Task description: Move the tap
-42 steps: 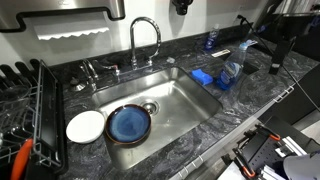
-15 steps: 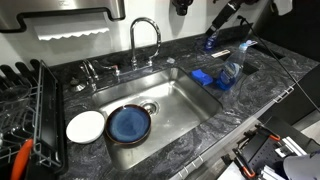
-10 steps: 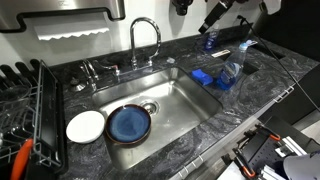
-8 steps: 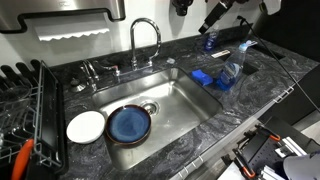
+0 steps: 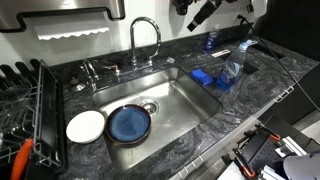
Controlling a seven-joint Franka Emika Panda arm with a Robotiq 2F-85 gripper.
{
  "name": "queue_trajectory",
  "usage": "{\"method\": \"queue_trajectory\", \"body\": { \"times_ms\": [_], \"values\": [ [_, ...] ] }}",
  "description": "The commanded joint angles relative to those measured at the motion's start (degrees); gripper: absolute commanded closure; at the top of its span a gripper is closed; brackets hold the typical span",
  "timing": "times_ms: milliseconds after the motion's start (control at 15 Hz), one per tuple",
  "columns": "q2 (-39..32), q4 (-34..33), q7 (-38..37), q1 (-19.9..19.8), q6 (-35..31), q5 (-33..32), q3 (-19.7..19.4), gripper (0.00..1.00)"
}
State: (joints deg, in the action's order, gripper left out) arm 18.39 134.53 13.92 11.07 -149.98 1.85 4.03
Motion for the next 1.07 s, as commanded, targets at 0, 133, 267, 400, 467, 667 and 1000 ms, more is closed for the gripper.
{"method": "queue_trajectory", "body": {
  "times_ms": [0,133,267,400,467,667,1000],
  "values": [
    [-5.21,-2.36,8.31,4.2,-7.82,5.53,-2.25,0.0],
    [-7.4,-3.15,15.47,7.38,-12.25,11.02,-4.28,0.0],
    [-8.85,-4.43,22.78,10.05,-12.84,16.68,-6.42,0.0],
    [-9.9,-5.68,28.66,11.56,-11.82,21.2,-8.08,0.0],
    [-10.31,-6.31,31.25,12.05,-11.22,23.1,-8.78,0.0],
    [-11.66,-7.8,37.2,12.83,-10.08,27.1,-10.12,0.0],
    [-15.21,-10.09,40.46,11.82,-9.19,26.99,-10.92,0.0]
  ]
}}
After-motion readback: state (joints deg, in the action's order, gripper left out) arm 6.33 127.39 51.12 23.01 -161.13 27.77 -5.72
